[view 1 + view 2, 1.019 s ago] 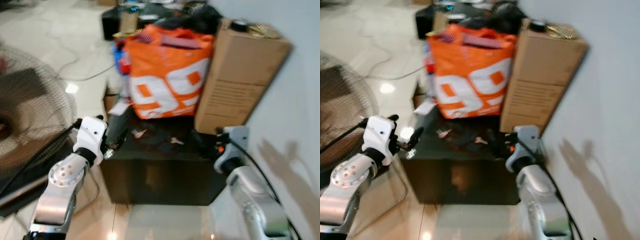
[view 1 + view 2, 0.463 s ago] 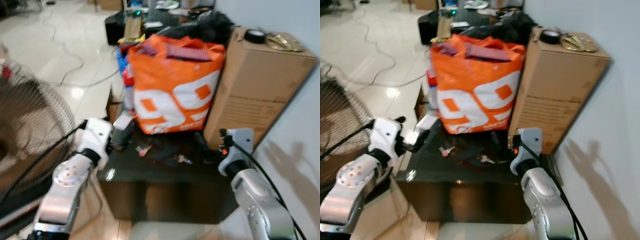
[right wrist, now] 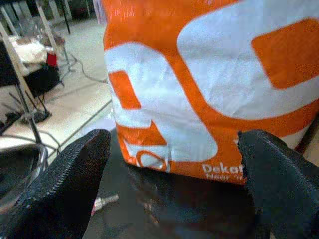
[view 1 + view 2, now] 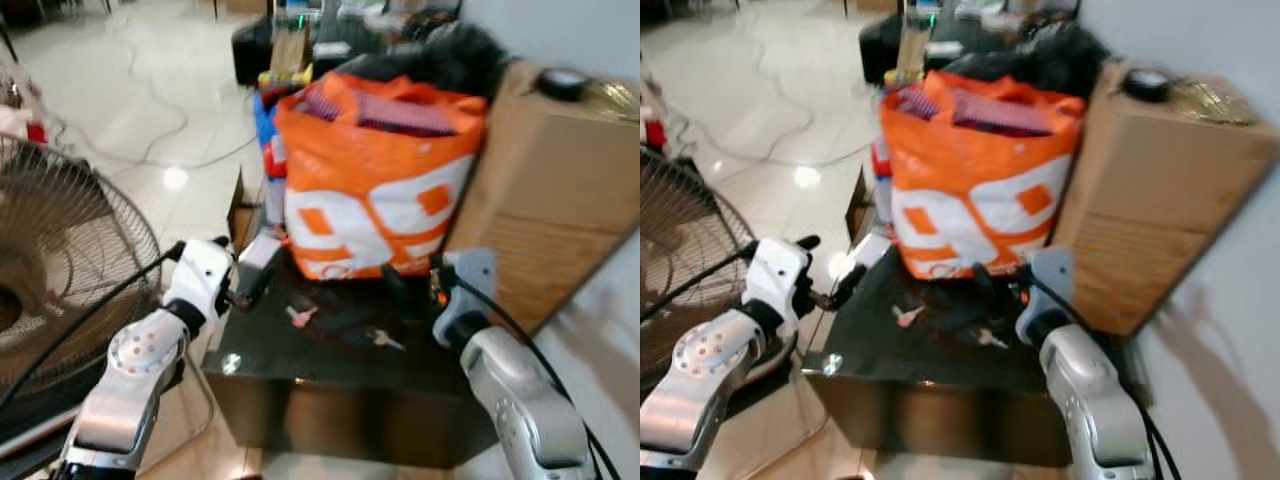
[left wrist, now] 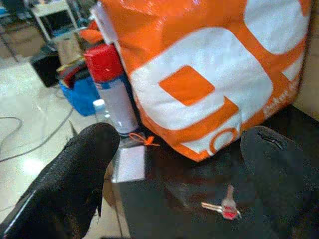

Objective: Hang keys on a hook

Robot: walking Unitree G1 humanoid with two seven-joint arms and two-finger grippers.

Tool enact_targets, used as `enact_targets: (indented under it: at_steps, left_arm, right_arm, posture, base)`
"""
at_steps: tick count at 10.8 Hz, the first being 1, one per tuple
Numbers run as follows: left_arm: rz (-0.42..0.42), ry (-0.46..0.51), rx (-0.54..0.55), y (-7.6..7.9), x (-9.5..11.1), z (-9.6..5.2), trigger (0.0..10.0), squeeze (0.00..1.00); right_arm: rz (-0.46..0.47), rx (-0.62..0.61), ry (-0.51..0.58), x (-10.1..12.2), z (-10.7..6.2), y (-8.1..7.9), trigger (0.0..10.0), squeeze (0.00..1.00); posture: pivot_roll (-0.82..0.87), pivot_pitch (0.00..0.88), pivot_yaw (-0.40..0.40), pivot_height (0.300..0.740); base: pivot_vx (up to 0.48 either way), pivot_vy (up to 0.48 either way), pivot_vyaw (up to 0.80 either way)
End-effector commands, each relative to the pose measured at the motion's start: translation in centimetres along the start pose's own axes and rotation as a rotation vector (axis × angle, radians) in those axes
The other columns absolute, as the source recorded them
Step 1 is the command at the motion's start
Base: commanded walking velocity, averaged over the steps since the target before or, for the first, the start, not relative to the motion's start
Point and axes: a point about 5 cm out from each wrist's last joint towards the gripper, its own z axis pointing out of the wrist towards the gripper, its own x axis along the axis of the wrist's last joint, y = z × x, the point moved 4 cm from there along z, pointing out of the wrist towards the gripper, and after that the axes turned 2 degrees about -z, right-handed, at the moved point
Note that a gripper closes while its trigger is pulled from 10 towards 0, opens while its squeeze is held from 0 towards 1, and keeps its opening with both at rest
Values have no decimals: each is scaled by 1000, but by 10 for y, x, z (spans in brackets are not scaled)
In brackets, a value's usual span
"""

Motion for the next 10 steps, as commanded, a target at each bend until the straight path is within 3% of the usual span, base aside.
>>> enact_targets:
  at_steps: [1, 2, 4, 6, 7, 10]
  left_arm:
    - [11, 1, -26, 4, 3, 2, 10000, 0]
    - [12, 15, -27, 2, 8, 6, 10000, 0]
    - [5, 79, -81, 12, 28, 22, 10000, 0]
    - [10, 86, -109, 22, 30, 26, 10000, 0]
    - [7, 70, -91, 19, 25, 21, 10000, 0]
    - [32, -5, -28, -12, 0, -7, 10000, 0]
  right_arm:
    - [-3, -10, -23, -4, -1, 5, 10000, 1000]
    - [-4, -6, -23, -4, 0, 6, 10000, 1000]
    - [-11, 15, -21, 0, 4, 4, 10000, 1000]
    - [-20, 32, -20, 2, 4, 4, 10000, 1000]
    - [-26, 42, -24, 2, 5, 5, 10000, 1000]
    - [-29, 66, -26, 4, 11, 2, 10000, 1000]
  posture:
    - [-2, 0, -24, 740]
    - [-2, 0, -24, 740]
    - [-12, 0, -20, 740]
    - [-12, 0, -33, 740]
    - [0, 0, -50, 740]
    - [19, 0, -76, 740]
  base:
    - [0, 0, 0]
    - [0, 0, 0]
    - [0, 0, 0]
    - [0, 0, 0]
    - [0, 0, 0]
    - [0, 0, 0]
